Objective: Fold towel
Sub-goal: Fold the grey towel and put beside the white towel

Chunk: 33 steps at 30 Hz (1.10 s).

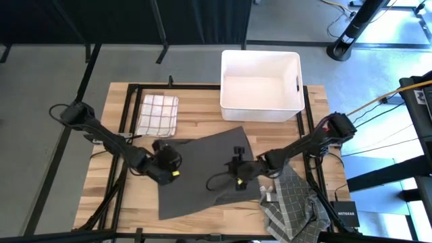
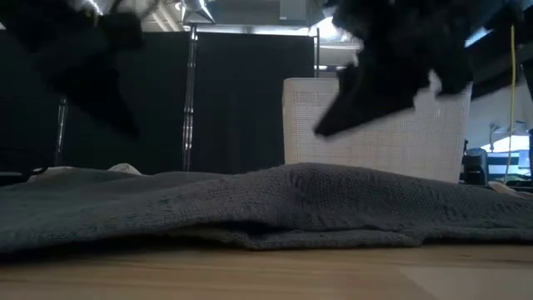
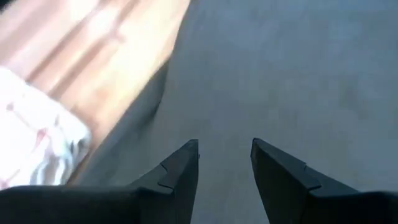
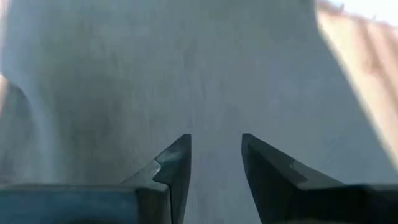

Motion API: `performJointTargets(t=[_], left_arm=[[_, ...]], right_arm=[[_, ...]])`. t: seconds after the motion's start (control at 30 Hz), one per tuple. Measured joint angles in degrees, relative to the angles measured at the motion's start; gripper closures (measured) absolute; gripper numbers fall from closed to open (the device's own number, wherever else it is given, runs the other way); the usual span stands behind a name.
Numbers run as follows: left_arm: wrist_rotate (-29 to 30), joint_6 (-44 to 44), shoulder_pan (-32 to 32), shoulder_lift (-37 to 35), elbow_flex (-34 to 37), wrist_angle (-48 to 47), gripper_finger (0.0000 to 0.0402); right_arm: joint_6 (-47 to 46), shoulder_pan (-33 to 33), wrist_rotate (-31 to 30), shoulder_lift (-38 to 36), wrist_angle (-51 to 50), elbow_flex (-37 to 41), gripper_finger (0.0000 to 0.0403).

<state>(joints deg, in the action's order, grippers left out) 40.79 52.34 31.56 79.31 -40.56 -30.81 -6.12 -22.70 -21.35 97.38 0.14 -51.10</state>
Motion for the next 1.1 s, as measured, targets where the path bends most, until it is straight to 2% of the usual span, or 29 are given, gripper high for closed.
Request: performJointTargets(t=[0.13, 0.23, 0.33, 0.43, 0.6, 0.73, 0.9, 0.97, 1.03, 1.1], left_arm=[[-3.45, 4.88, -0.6, 2.43, 3.97, 1.63, 0.0263], [-6.11, 10.08, -0.66, 3.85, 5.31, 1.73, 0.0263], [-7.93, 12.39, -0.63, 4.2, 6.59, 0.46, 0.0263], [-8.08, 18.32, -0.66, 4.19, 7.37, -2.95, 0.0263], [-8.0, 26.6, -0.65, 4.19, 7.37, -7.9, 0.0263], [-8.56, 25.46, -1.1, 4.13, 7.05, -7.24, 0.0263], [-11.09, 18.49, -1.9, 2.16, 3.88, -7.56, 0.0263], [-10.99, 14.82, -1.99, 0.83, 1.48, -7.34, 0.0263], [-10.78, 10.36, -1.99, -0.41, -0.75, -7.06, 0.0263], [-9.69, 6.15, -2.24, -1.39, -2.62, -6.62, 0.0263]], right_arm=[[-4.24, 0.4, 2.16, 3.19, -0.48, 1.53, 0.026], [-7.24, 0.1, 6.15, 4.0, -0.42, 1.65, 0.026], [-13.15, -0.58, 13.08, 4.02, -1.12, 1.68, 0.026], [-20.31, -2.04, 20.61, 4.05, -1.56, 1.69, 0.026], [-27.2, -6.1, 22.32, 6.0, 0.95, 1.61, 0.026], [-32.31, -7.6, 23.73, 6.88, 1.68, 1.44, 0.026], [-37.81, -7.25, 37.75, 5.84, -1.94, -0.24, 0.026], [-37.25, -6.67, 40.54, 4.67, -3.18, -1.96, 0.026], [-34.21, -5.43, 39.66, 3.12, -3.78, -3.8, 0.026], [-28.0, -4.26, 35.04, 2.74, -3.6, -5.19, 0.026]])
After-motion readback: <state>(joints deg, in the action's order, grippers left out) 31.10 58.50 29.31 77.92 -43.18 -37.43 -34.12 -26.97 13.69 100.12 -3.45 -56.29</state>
